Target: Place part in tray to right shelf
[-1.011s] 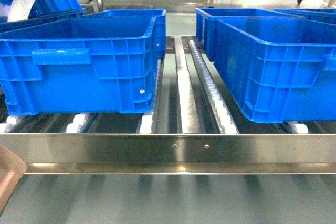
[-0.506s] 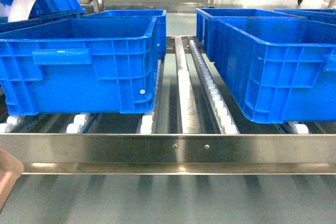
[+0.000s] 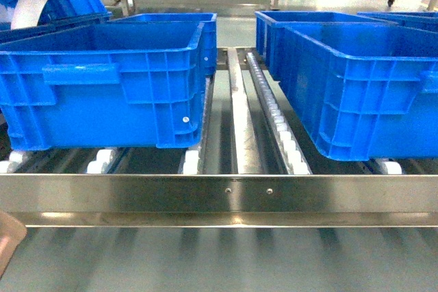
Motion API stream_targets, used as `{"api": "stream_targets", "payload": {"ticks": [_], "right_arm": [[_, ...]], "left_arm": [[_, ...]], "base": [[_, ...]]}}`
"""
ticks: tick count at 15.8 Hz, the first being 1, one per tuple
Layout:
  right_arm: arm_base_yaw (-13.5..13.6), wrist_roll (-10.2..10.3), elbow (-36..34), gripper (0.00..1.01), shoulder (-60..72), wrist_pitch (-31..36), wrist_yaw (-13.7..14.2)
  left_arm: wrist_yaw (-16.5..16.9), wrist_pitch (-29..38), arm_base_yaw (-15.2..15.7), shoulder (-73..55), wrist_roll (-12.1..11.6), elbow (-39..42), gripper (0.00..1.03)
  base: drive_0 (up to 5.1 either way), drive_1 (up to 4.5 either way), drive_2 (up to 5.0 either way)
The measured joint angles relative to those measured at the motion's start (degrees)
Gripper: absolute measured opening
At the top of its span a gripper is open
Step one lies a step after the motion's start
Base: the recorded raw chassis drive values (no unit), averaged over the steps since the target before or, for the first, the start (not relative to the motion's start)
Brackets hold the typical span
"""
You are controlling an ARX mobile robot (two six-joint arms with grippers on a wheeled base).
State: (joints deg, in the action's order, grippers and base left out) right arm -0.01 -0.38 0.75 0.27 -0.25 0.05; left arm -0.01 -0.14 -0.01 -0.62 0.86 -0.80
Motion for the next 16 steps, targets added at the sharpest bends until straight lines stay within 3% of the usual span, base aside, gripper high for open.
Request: {"api": "stream_targets", "payload": {"ticks": [2, 9, 11, 12, 16], "right_arm": [[0.0, 0.0, 0.0, 0.02, 0.0, 0.0, 0.0], [0.0, 0.0, 0.0, 0.78, 0.0, 0.0, 0.0], [0.0, 0.0, 0.0, 0.94, 0.0, 0.0, 0.0], [0.0, 0.0, 0.0, 1.00, 0.0, 0.0, 0.0], [0.0, 0.0, 0.0, 0.98, 0.0, 0.0, 0.0]], "left_arm": [[0.0, -0.5, 0.0, 0.0, 0.0, 0.0, 0.14], [0.0, -0.4, 0.0, 0.0, 0.0, 0.0, 0.14], [0.0, -0.4, 0.0, 0.0, 0.0, 0.0, 0.14], [0.0, -0.4, 0.0, 0.0, 0.0, 0.0, 0.14], [0.0, -0.4, 0.0, 0.0, 0.0, 0.0, 0.14]], "base": [[0.0, 0.00, 0.0], [0.0, 0.00, 0.0], [0.0, 0.00, 0.0], [0.0, 0.00, 0.0], [0.0, 0.00, 0.0]]}}
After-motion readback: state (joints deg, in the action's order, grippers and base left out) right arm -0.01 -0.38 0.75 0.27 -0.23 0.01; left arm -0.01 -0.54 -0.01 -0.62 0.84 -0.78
